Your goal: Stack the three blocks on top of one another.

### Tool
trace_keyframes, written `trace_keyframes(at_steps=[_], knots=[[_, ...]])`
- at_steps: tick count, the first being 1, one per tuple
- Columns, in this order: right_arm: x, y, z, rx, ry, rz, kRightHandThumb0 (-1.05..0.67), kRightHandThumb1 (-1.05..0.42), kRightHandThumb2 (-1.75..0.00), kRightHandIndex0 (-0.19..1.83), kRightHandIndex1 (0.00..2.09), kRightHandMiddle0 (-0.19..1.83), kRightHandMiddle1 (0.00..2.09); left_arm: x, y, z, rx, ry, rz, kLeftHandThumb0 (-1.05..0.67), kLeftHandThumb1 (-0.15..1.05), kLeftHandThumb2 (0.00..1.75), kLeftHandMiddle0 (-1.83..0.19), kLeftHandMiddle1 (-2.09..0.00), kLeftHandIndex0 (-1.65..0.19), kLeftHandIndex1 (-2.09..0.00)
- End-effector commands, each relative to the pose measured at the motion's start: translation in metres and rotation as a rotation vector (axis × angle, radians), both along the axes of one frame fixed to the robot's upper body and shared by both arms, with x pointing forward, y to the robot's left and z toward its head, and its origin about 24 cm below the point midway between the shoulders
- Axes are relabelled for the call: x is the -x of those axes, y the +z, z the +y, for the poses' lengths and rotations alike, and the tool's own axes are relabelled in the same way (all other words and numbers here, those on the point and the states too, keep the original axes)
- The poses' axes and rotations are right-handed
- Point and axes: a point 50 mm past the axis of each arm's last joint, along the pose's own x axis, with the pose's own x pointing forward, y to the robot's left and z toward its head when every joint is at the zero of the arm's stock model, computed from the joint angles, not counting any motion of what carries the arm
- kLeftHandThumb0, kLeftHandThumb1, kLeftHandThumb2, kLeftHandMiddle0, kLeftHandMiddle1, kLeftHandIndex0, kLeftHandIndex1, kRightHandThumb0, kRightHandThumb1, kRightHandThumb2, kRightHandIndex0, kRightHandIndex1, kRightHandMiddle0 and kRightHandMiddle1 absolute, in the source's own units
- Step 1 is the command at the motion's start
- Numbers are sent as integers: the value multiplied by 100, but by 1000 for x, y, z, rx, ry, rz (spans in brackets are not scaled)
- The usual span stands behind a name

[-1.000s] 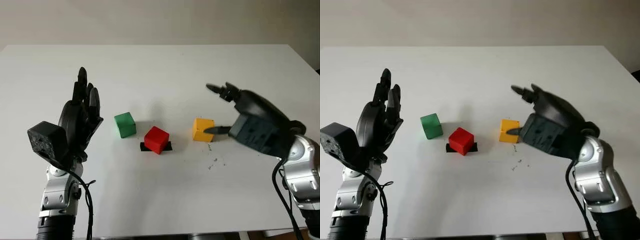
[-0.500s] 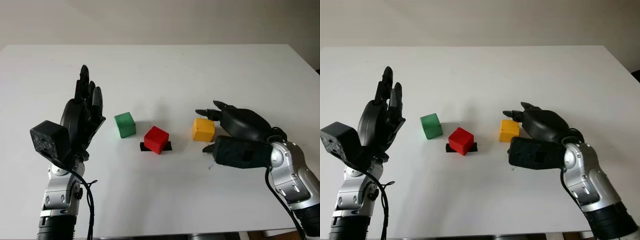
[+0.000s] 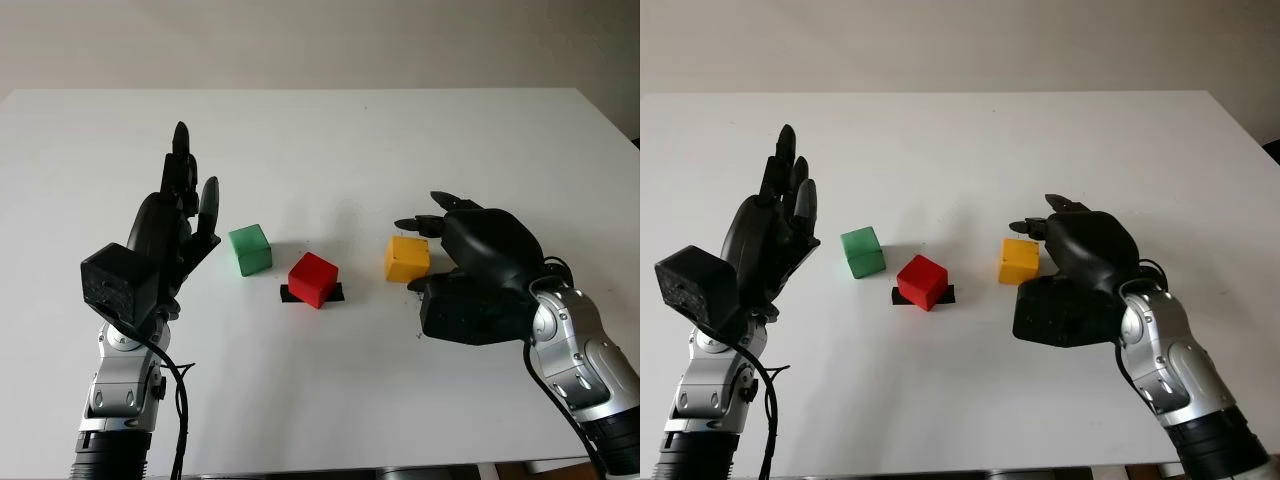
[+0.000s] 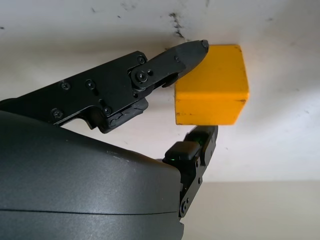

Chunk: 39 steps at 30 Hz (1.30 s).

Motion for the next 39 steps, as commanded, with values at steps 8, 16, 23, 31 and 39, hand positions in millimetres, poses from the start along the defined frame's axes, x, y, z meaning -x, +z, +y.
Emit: trace_keyframes(at_steps=[8,16,23,31,39], knots=[[-1,2,0,-56,2,-47,-45,-95,-5,40,7,54,106,-1,6,2,-64,27,-11,-71,105,62,16,-6,16,-5],[-2,1,-1,-59,15,-34,-43,-95,-5,41,6,51,121,-2,4,2,-61,52,0,-71,105,60,14,-6,15,-5],[-5,10,-2,-291,-4,51,-39,-95,-6,38,4,40,138,-2,4,2,-55,51,-5,-70,105,61,14,-6,15,-5],[-11,38,0,-594,35,114,-36,-93,-5,35,4,36,139,0,3,1,-44,44,-11,-69,105,60,13,-6,14,-6],[-7,49,20,-755,130,187,-41,-95,-6,35,5,35,149,2,2,1,-37,58,-2,-69,105,60,14,-5,14,-5]])
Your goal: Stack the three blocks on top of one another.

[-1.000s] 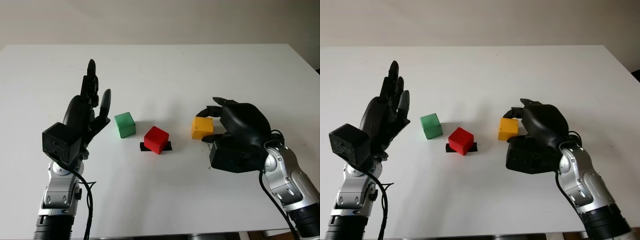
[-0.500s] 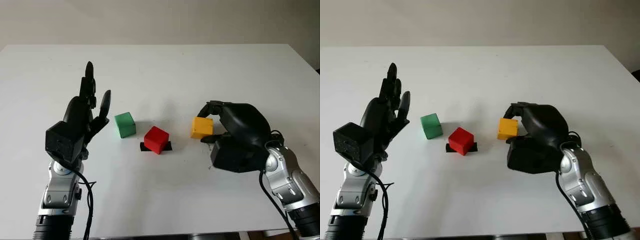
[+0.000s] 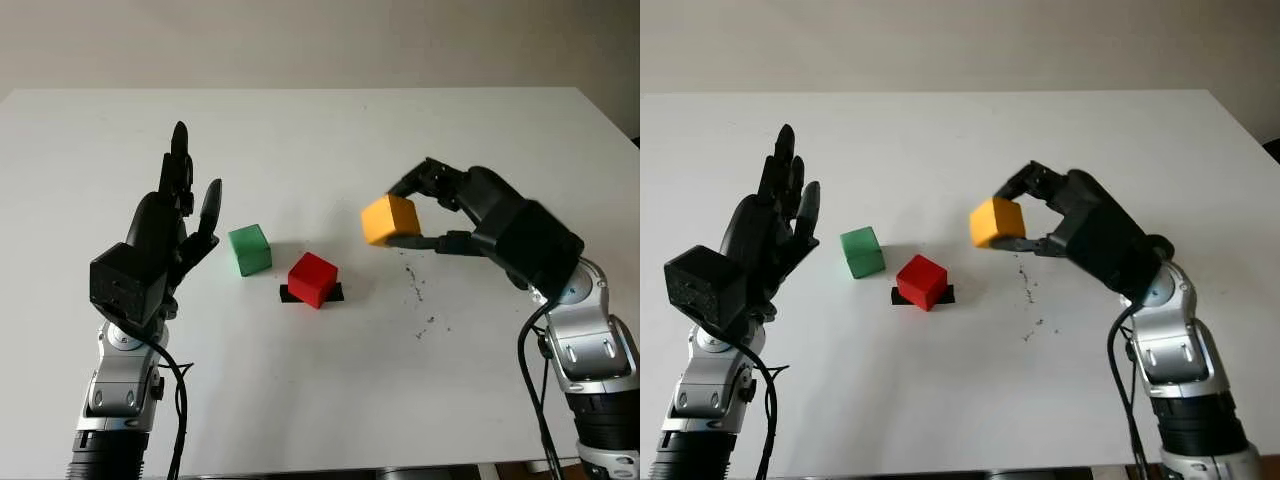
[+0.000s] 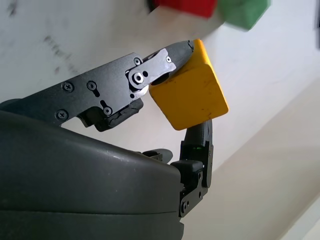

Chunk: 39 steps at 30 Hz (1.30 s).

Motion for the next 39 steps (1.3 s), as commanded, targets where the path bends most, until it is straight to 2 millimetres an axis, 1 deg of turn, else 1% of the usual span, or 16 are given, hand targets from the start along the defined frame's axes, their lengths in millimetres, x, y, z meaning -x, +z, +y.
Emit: trace_keyframes(at_steps=[1,5,7,12,16,22,29,34,39], knots=[[2,11,8,-37,41,-26,-42,-95,-6,35,4,35,149,3,2,-1,0,1,-11,-69,105,60,14,-5,15,-5],[7,5,22,-175,71,28,-41,-96,-6,32,3,33,154,3,1,-2,-5,0,-15,-70,105,61,15,-5,16,-5],[9,2,28,-224,70,44,-43,-94,-5,33,4,35,157,3,1,-2,-1,-1,-15,-70,105,62,15,-5,16,-5],[16,-3,41,-226,76,44,-45,-94,-5,34,5,36,159,3,1,-3,-5,4,-20,-70,105,62,15,-5,16,-5],[16,-4,47,-198,88,85,-44,-95,-6,32,4,33,161,3,1,-4,4,6,-19,-70,105,62,15,-5,16,-5],[13,1,55,-61,137,72,-44,-97,-6,31,3,31,161,4,0,-6,2,11,-20,-70,105,62,15,-5,16,-5],[4,8,62,51,120,79,-44,-95,-5,36,6,31,160,5,-1,-8,9,18,-23,-71,105,62,15,-5,15,-6],[0,7,66,134,114,78,-43,-94,-5,36,6,32,163,6,-2,-12,15,24,-28,-72,105,61,14,-6,14,-6],[-4,7,67,180,125,61,-43,-94,-5,36,6,32,164,7,-4,-13,16,27,-24,-72,105,61,14,-6,14,-6]])
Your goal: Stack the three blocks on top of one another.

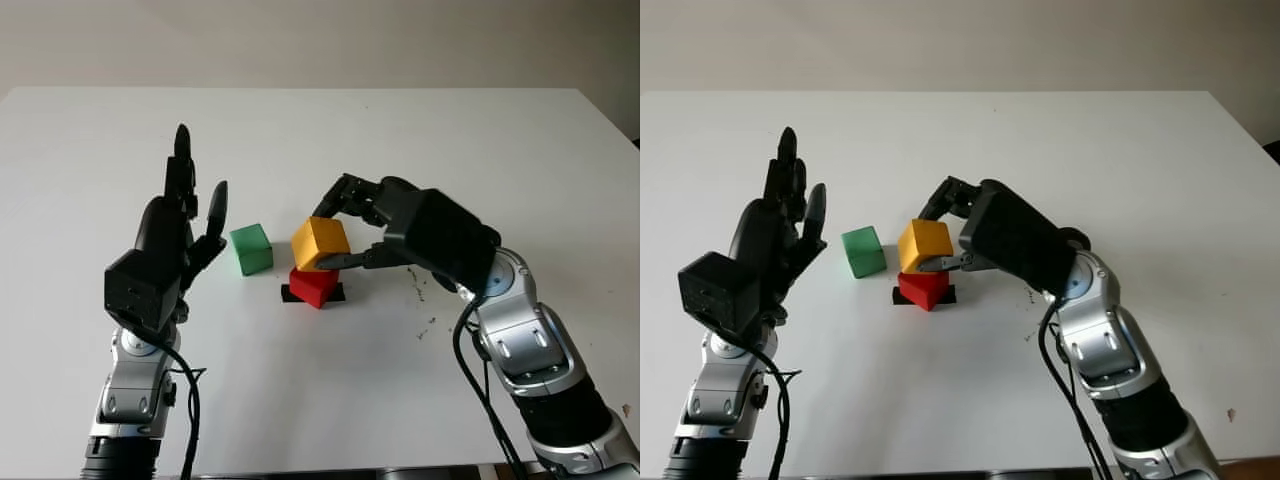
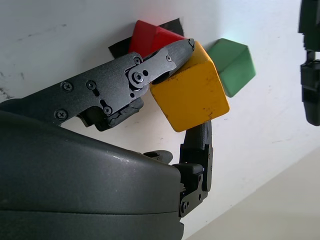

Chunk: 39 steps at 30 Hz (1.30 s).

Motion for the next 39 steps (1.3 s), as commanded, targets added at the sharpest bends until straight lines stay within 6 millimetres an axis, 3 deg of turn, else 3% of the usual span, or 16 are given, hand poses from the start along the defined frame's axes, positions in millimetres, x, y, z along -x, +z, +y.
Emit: trace_keyframes(at_steps=[1,32,34,36,38,39], knots=[[-3,8,2,21,15,-38,-43,-94,-5,36,6,31,164,3,2,-2,3,0,-20,-72,105,61,13,-6,14,-6],[-6,1,2,70,116,-20,-45,-97,-6,34,5,26,162,3,-1,-2,21,10,-9,-73,105,61,13,-5,14,-5],[-6,0,2,90,124,-27,-46,-97,-5,30,3,20,150,3,-2,-2,22,9,-7,-73,105,61,13,-5,14,-5],[-5,0,1,147,146,-44,-54,-95,-5,15,2,3,94,4,-2,-2,25,6,-7,-73,105,61,14,-5,15,-5],[-4,0,0,180,162,-54,-58,-93,-5,2,3,9,38,4,-2,-2,26,4,-7,-73,105,60,14,-5,15,-5],[-3,-1,0,189,166,-57,-59,-93,-5,-3,2,8,27,4,-2,-2,22,3,-7,-73,105,60,14,-5,15,-5]])
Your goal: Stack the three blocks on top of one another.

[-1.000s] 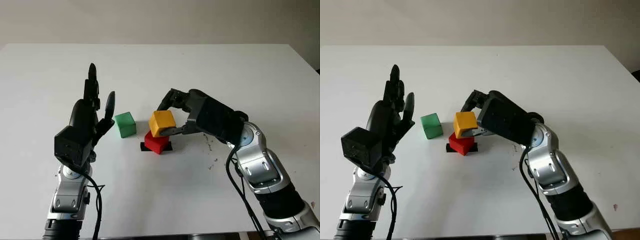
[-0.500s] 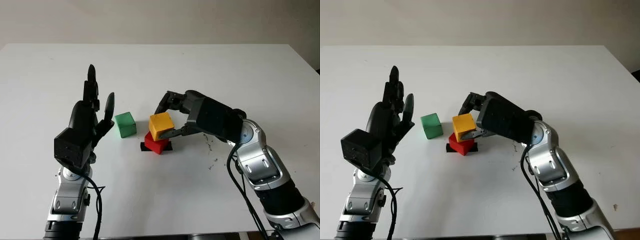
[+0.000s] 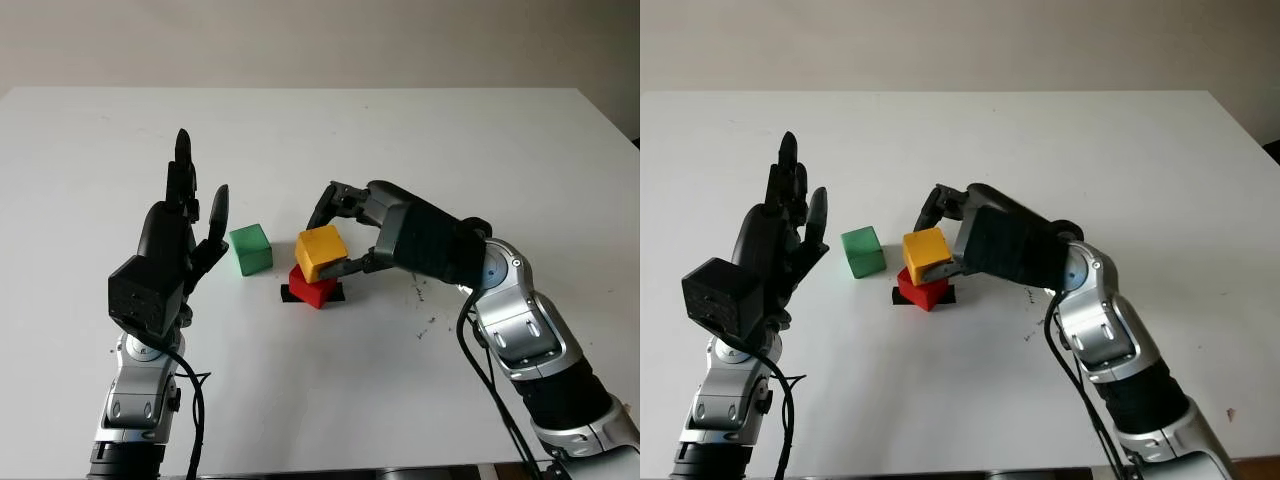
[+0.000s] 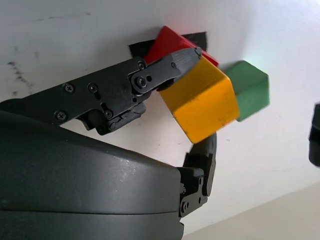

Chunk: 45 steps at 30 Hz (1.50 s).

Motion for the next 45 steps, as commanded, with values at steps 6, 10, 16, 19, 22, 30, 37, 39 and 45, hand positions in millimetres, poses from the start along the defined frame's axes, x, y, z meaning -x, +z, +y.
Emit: trace_keyframes(at_steps=[6,10,16,19,22,30,37,39,45], knots=[[2,-5,-7,146,51,-78,-69,-94,-6,-19,0,-6,5,2,1,0,-2,2,-7,-72,105,60,13,-6,14,-5],[3,-4,-11,172,68,-85,-76,-93,-5,-19,0,-13,2,1,1,1,-3,3,-13,-71,105,61,13,-6,14,-6],[10,11,-24,26,40,-17,-82,-94,-6,-19,0,-19,0,2,3,0,-10,2,-26,-69,105,62,11,-6,12,-6],[18,21,-37,-215,-80,-81,-82,-97,-7,-18,0,-18,0,3,3,2,-10,4,-34,-69,105,62,12,-5,13,-6],[29,16,-52,-408,-230,-173,-79,-104,-27,-15,3,-16,3,2,2,5,-19,14,-31,-71,105,61,12,-5,12,-6],[46,-26,-63,-617,-436,-3,-73,-105,-61,-18,3,-16,4,0,5,6,-36,12,-44,-68,105,62,9,-6,10,-7],[54,-61,-59,-638,-516,60,-75,-105,-71,-19,0,-19,0,-1,5,10,-47,8,-26,-69,105,60,7,-6,9,-7],[56,-66,-54,-706,-520,78,-74,-105,-70,-19,0,-19,0,-2,5,12,-57,9,-19,-69,105,59,6,-6,8,-7],[57,-70,-46,-870,-495,147,-72,-105,-75,-19,0,-19,0,-3,10,14,-50,-23,-20,-66,105,59,6,-6,8,-7]])
